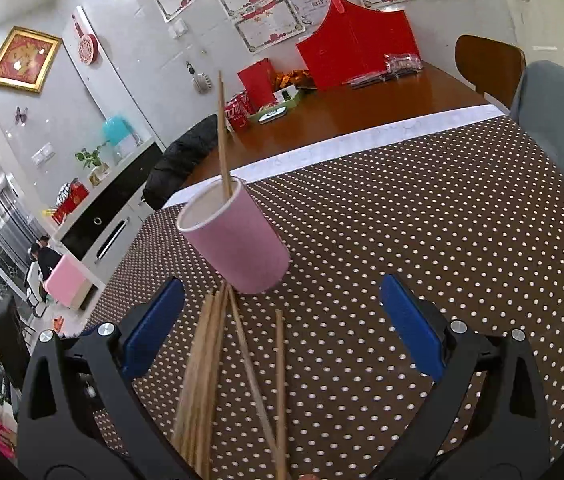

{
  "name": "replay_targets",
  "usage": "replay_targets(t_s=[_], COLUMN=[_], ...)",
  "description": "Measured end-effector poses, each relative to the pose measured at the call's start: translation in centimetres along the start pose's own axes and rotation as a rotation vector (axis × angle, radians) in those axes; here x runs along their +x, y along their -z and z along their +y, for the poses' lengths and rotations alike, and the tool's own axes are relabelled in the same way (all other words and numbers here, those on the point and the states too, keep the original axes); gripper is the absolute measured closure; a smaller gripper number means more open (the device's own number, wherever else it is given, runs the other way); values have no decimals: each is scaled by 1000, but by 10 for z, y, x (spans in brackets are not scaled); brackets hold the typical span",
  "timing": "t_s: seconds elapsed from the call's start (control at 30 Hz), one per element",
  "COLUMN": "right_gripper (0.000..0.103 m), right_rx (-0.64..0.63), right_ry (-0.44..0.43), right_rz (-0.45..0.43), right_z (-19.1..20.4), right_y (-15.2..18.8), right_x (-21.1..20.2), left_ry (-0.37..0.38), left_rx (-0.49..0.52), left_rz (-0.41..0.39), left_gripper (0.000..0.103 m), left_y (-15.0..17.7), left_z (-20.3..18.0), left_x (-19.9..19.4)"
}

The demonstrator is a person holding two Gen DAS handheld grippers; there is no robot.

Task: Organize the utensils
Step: 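Move both open tools back down to the chopstick pile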

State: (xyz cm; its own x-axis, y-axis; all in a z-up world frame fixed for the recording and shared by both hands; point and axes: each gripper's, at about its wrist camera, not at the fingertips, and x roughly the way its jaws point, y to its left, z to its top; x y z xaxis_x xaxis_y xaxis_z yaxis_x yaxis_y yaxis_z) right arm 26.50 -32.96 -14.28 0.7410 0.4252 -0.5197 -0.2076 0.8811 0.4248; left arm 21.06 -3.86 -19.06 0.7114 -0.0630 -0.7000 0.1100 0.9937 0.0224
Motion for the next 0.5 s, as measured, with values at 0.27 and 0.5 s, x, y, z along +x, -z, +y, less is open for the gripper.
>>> replay_targets(t_s=[0.27, 0.5], right_gripper=[6, 6], right_rx=[-11, -44], right_ry=[-3, 18], right_rz=[22, 74], right_z=[-3, 4], right_y=[2, 5], right_x=[-2, 11], left_ry=[-7, -41], left_rx=[3, 13], left_rz=[116, 114], left_gripper=[16, 15], left_y=[32, 31], left_z=[-15, -22], left_x=[25, 21])
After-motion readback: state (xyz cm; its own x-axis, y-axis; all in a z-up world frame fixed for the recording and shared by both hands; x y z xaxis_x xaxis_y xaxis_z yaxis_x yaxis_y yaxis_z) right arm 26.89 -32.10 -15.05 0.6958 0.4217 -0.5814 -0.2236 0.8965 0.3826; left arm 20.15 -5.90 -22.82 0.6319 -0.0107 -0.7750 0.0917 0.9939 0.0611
